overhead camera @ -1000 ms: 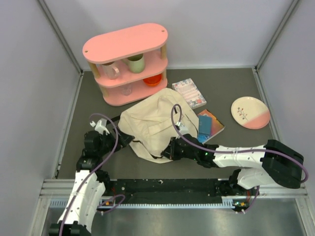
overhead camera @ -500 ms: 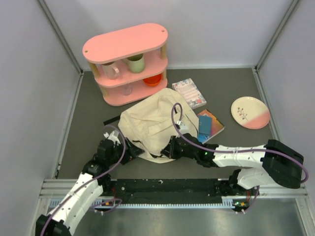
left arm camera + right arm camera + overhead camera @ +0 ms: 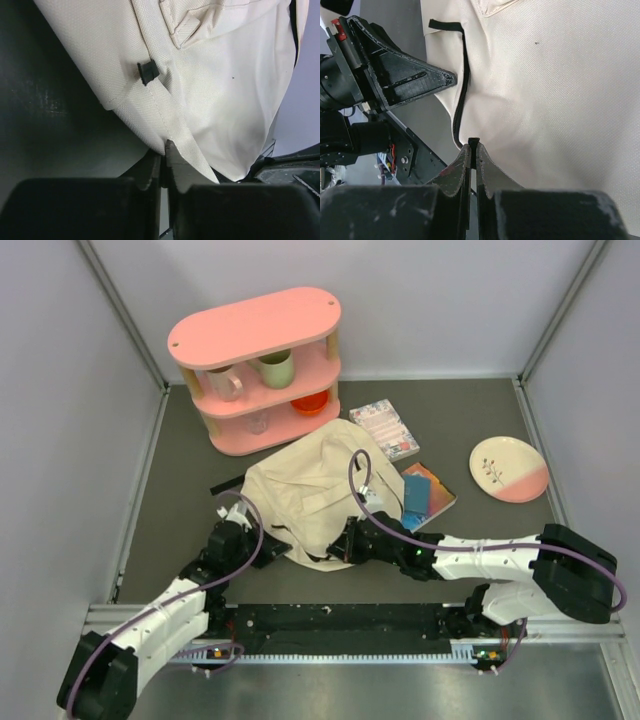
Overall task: Pack the student bag
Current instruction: Unzip the student bag at the center of the board.
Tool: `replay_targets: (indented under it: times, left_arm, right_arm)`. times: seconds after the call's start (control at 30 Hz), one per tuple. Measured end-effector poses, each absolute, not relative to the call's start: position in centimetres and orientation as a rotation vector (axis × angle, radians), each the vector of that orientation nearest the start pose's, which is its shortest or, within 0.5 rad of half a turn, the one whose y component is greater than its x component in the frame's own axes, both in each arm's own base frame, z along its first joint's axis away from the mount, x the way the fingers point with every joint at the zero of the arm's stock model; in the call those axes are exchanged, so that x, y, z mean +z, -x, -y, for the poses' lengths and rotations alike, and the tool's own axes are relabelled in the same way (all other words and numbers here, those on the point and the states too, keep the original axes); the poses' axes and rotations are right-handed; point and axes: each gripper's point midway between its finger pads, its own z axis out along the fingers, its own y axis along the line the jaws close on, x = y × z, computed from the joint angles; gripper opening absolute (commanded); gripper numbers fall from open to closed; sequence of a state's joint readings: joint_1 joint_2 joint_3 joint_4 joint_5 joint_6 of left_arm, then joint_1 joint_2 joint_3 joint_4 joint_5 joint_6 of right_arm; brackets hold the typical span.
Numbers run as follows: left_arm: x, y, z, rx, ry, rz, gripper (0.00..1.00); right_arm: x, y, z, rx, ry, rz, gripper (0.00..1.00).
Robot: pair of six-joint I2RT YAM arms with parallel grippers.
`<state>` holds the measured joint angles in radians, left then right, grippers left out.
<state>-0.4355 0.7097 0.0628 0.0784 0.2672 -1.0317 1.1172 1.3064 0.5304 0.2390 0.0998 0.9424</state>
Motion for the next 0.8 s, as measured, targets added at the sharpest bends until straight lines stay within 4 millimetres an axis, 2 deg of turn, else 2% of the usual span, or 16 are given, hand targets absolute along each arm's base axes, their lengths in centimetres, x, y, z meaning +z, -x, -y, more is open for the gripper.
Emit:
replay_targets:
  times: [0.03, 0.4, 0.57, 0.8]
  left_arm:
    - [4.2, -18.1, 17.3, -1.083, 0.513, -2.28, 0.0]
    - [5.1, -18.9, 16.1, -0.995, 0.507, -2.222, 0.0]
    - [5.8, -19.0, 15.5, -0.942, 0.489, -2.223, 0.0]
    - [5.7, -18.7, 14.3, -0.85, 0.477, -2.24, 0.0]
  right_arm:
    - [8.9, -14.9, -34.1, 1.068, 0.134, -2.313, 0.0]
    - [8.5, -14.5, -31.9, 1.023, 0.107, -2.312, 0.0]
    - [8.5, -14.6, -30.0, 0.994, 0.053, -2.289, 0.0]
    - [8.7, -15.5, -27.2, 0.933, -0.032, -2.251, 0.0]
